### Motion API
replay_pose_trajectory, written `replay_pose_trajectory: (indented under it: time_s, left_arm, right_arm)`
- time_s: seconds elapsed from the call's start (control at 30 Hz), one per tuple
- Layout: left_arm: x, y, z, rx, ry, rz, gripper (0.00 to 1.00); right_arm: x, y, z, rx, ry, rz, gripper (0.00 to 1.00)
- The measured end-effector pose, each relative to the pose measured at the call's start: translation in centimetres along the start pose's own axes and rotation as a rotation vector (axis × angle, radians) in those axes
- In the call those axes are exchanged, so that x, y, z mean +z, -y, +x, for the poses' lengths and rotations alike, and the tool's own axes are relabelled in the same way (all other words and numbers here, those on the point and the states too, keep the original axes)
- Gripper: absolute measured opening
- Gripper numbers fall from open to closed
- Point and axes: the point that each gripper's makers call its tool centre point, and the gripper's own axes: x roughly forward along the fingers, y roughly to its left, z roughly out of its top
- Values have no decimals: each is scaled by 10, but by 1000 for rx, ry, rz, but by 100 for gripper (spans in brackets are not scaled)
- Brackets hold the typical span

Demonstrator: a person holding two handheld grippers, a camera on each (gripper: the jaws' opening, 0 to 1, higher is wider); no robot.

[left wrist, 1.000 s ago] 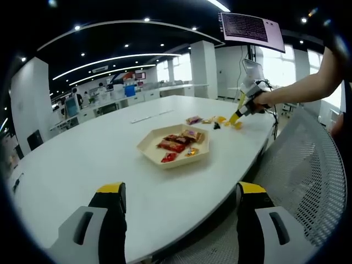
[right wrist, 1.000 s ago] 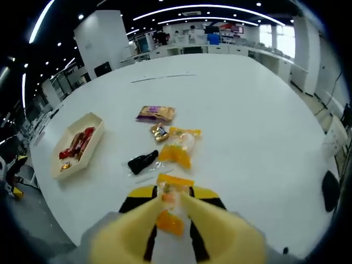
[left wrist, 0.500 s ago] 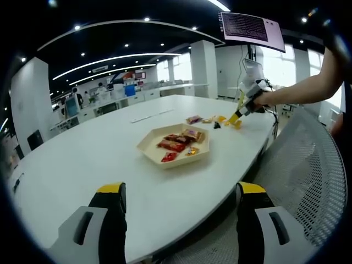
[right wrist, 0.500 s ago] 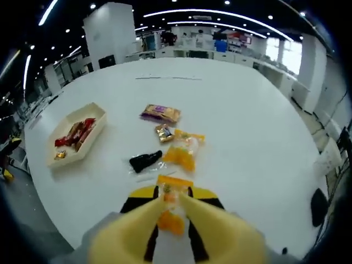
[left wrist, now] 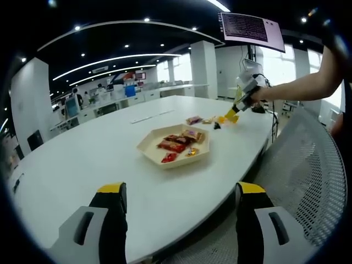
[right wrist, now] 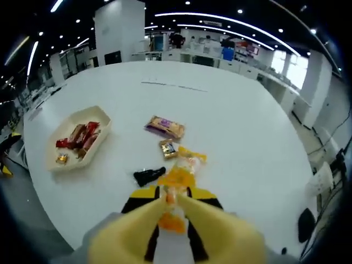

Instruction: Place the target food into the container with the food tongs after gripping and lifting it, then release it inside without dropping or visibly crushing the food.

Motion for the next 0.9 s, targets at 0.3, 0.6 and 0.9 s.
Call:
replay_pose_trajectory:
  time_s: [0.3, 0.6, 0.9]
  left_arm:
    - [2, -1, 0, 3, 12, 0, 77]
    - [3, -1, -1, 9, 21, 0, 77]
    - [6, -3, -1, 17, 38, -5, 77]
  right_arm:
    - [49, -4, -17, -1, 80, -52, 19]
    - [59, -18, -8, 23, 77, -52, 19]
    - [75, -37, -4, 56, 80, -53, 19]
